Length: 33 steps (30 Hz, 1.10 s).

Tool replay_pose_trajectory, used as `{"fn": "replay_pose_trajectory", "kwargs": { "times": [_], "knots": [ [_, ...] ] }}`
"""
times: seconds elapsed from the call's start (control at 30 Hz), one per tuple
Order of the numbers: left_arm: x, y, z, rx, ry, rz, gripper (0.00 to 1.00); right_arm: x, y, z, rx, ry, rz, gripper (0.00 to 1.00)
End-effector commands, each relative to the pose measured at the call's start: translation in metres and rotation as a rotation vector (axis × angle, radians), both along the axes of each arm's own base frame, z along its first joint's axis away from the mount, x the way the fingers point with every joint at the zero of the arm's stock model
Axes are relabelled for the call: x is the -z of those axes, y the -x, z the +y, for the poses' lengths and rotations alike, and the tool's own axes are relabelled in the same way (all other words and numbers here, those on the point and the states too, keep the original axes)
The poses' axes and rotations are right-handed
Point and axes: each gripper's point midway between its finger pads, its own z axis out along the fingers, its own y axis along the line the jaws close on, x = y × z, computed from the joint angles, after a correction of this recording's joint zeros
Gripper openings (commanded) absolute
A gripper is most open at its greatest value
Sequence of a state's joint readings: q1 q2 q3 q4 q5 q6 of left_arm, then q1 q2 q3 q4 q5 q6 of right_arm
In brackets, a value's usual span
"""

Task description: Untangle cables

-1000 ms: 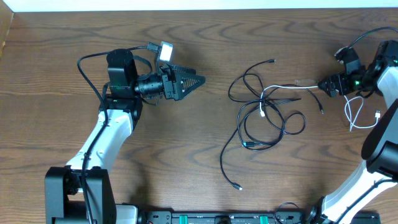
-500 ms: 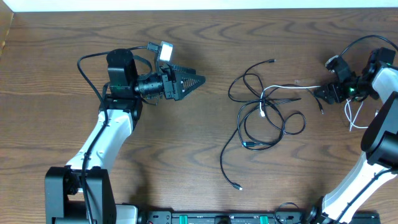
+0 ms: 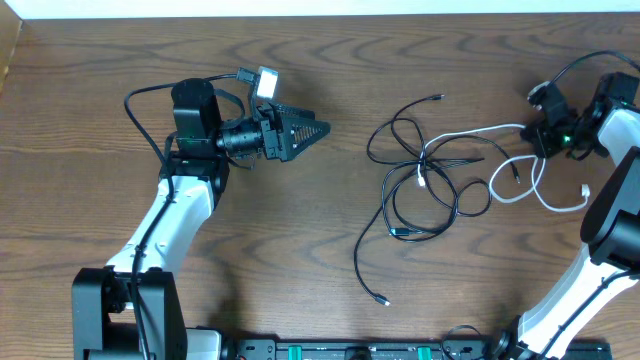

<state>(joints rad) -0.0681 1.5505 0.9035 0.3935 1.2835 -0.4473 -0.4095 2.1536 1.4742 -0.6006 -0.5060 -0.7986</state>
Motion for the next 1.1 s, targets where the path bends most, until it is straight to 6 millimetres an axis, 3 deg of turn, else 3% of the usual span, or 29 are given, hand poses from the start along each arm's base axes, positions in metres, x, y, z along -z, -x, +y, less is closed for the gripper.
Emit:
{"fn": "replay_pose_trajectory", "kwargs": {
  "times": [0.0, 0.23, 0.33, 0.43, 0.67, 0.8, 1.07],
  "knots": [
    [0.004, 0.001, -0.001, 0.008, -0.001, 0.002, 0.99, -0.026, -0.019, -0.013, 0.16, -0.061, -0.043, 0.01],
    [0.004, 0.001, -0.001, 0.008, -0.001, 0.002, 0.99, -0.104, -0.051, -0.062, 0.444, -0.134, -0.225, 0.01],
    [0.004, 0.001, -0.001, 0.008, -0.001, 0.002, 0.99, -0.134, -0.054, -0.088, 0.567, -0.182, -0.301, 0.01],
    [0.004, 0.001, -0.001, 0.008, -0.001, 0.002, 0.99, -0.15, -0.049, -0.113, 0.63, -0.186, -0.348, 0.01],
    [0.004, 0.001, -0.001, 0.008, -0.001, 0.002, 0.99, -0.146, -0.026, -0.153, 0.775, -0.213, -0.317, 0.01],
    [0.004, 0.001, -0.001, 0.008, -0.001, 0.002, 0.99, -0.135, -0.008, -0.186, 0.899, -0.102, -0.285, 0.01],
    [0.004, 0.001, -0.001, 0.008, -0.001, 0.002, 0.99, -0.12, 0.046, -0.253, 1.173, 0.188, -0.191, 0.01]
  ]
}}
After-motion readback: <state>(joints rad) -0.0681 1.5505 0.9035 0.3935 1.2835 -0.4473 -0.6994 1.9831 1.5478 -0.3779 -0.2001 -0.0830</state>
